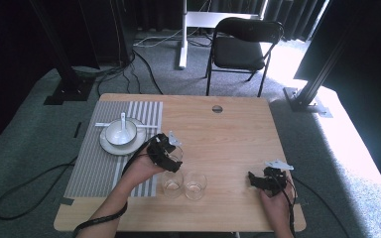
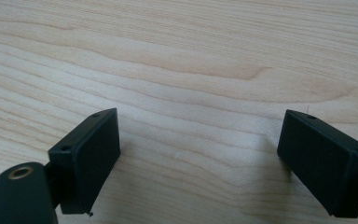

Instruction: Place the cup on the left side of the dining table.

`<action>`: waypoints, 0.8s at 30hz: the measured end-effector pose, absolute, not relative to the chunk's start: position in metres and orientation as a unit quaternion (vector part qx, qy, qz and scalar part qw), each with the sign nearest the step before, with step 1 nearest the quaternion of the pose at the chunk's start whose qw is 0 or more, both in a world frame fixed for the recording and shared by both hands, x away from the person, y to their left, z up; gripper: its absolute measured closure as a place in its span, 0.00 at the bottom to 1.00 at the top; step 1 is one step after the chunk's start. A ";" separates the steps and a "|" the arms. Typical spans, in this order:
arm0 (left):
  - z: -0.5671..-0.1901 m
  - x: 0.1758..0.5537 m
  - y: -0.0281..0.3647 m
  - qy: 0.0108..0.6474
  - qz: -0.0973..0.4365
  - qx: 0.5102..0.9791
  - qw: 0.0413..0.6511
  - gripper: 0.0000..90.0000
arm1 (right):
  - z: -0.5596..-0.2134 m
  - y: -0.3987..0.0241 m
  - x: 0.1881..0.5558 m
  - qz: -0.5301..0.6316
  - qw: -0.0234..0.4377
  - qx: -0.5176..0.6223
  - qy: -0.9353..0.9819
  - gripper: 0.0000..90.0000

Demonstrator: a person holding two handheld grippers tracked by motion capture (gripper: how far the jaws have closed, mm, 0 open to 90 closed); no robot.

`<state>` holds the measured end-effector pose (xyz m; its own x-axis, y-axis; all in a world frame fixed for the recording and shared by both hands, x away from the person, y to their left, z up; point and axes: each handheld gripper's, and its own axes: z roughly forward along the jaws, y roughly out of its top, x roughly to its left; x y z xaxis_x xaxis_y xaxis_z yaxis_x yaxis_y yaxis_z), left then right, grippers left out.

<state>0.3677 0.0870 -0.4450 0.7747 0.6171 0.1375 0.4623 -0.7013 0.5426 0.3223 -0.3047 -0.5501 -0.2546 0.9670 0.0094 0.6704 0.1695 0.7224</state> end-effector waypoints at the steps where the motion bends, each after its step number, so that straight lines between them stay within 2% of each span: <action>1: -0.445 0.368 0.089 0.297 0.154 0.910 0.245 0.20 | -0.550 -0.305 0.322 0.313 0.237 0.563 0.727 0.14; 24: -0.444 0.352 0.151 0.347 0.170 0.889 0.246 0.20 | -0.550 -0.305 0.322 0.313 0.237 0.563 0.727 0.14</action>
